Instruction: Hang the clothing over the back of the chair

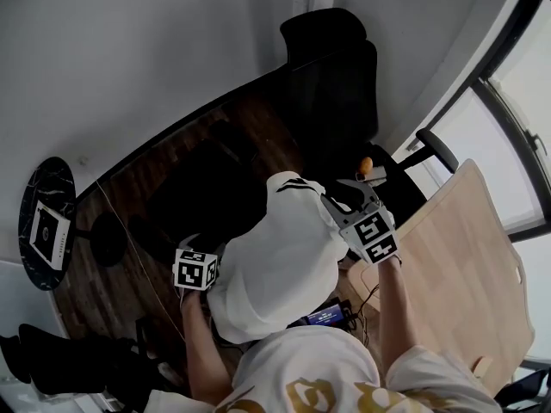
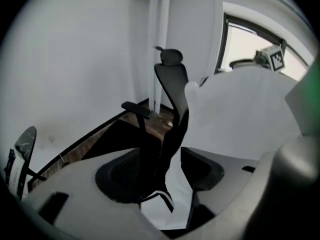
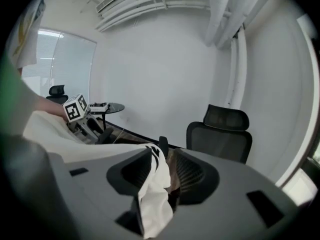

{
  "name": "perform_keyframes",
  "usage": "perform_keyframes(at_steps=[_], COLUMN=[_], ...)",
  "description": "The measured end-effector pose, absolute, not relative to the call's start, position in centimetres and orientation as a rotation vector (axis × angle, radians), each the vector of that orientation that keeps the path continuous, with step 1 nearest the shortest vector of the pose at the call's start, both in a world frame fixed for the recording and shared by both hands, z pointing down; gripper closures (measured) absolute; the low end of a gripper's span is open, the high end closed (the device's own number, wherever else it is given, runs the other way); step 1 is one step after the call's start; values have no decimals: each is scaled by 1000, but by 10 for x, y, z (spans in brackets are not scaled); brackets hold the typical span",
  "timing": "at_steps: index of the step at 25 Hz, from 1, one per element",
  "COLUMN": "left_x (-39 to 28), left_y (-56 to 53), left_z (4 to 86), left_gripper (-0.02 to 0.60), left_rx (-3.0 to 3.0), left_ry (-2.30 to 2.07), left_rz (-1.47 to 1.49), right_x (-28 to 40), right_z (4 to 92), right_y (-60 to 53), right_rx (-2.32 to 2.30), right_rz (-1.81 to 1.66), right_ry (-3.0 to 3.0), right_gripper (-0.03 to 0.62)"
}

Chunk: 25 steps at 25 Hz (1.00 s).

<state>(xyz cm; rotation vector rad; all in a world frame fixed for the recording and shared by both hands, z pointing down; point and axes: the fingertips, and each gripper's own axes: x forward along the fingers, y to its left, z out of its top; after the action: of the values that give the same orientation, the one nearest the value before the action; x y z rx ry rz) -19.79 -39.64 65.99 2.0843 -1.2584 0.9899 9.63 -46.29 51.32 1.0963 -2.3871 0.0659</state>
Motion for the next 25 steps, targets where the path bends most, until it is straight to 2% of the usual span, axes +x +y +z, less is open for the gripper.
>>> perform_keyframes(at_steps=[3, 4, 6, 8, 9, 16, 25], left_x=[-208, -207, -202, -198, -198, -195, -184], left_y=[-406, -406, -402, -391, -384, -313, -207], left_z=[614, 597, 564, 537, 526, 469, 463], left_gripper=[322, 344, 430, 530, 552, 560, 561], left_rx=[2136, 2168, 2243, 2309, 2334, 2434, 2390], left_ry=[-1364, -1385, -1431, -1470, -1484, -1560, -1548], left_rz=[814, 772, 713, 694, 688, 428, 141], right_x=[98, 99, 101, 95, 88, 56, 27], right_z=[492, 484, 468, 454, 446, 418, 436], right_y=[-447, -441, -426, -405, -393, -301, -213], right_rx=[1177, 1211, 1290, 1330, 1321, 1313, 1463], right_rz=[82, 82, 82, 115, 145, 266, 181], right_ry=[-2433, -2448, -2481, -2553, -2612, -2821, -2636], right_gripper=[454, 467, 548, 576, 577, 582, 582])
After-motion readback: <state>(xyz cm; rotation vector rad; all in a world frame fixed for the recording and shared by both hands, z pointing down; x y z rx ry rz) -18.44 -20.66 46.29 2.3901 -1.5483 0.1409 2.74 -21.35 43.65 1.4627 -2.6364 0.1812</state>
